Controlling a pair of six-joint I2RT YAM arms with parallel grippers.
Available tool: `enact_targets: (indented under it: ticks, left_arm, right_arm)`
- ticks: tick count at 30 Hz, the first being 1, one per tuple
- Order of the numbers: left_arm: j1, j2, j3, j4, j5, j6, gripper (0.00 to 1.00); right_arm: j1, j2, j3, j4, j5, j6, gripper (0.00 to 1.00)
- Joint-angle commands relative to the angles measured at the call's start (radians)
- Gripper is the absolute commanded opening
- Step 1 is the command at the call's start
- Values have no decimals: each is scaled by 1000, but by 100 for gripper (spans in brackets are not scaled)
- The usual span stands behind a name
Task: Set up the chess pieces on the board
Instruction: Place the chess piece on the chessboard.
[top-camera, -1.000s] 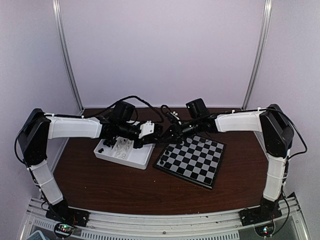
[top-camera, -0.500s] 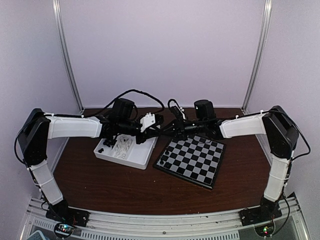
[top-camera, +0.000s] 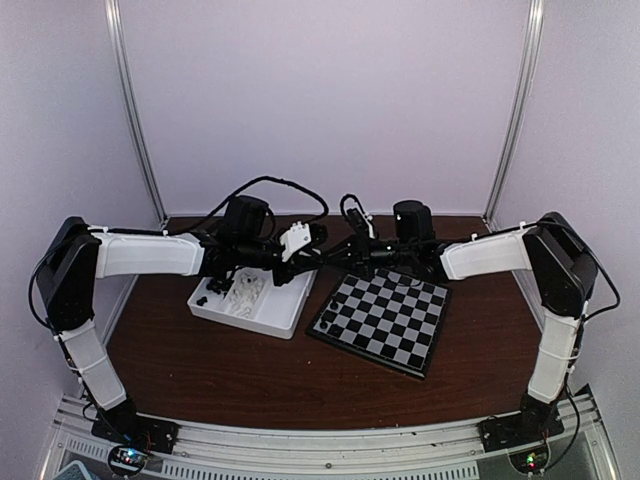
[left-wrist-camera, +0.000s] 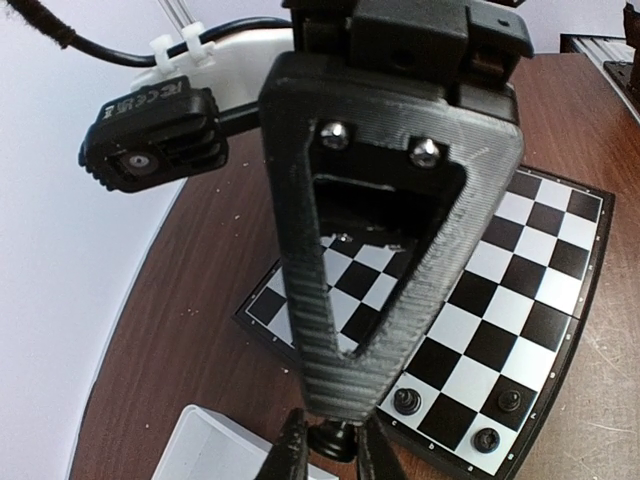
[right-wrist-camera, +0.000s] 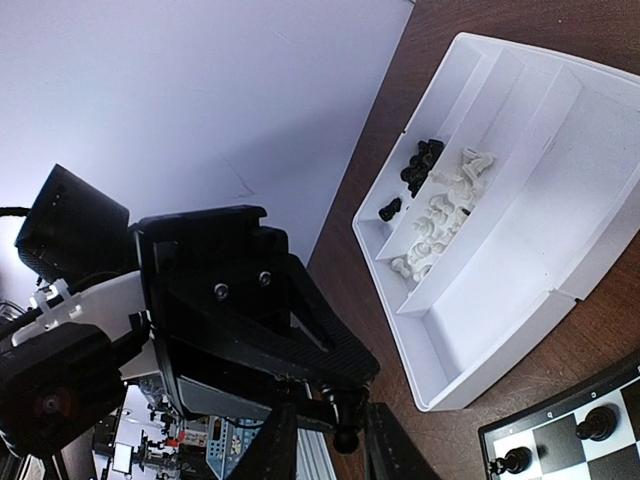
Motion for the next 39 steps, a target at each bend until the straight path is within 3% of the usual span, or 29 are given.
enact_targets:
  ticks: [1,23,32,34,39]
  left_arm:
    - [-3,-13,11,53,-17,-25,9]
    - [-3,-16,7,65,22,-28,9]
    - [-4,-13,4,65,38,-20,10]
    - [-3,-13,2,64,35,-19,15]
    - [-3,-24,-26,105,16,-40,38]
  right_arm:
    - [-4,-33,-24,12,18,-18,25]
    - [-4,-17,-14,36,8,-8,17]
    - [-5,-13,-14,52,3,8,0]
    - [-6,-16,-14,42,5,1,0]
    - [-20,-29,-25,6,14,-22,0]
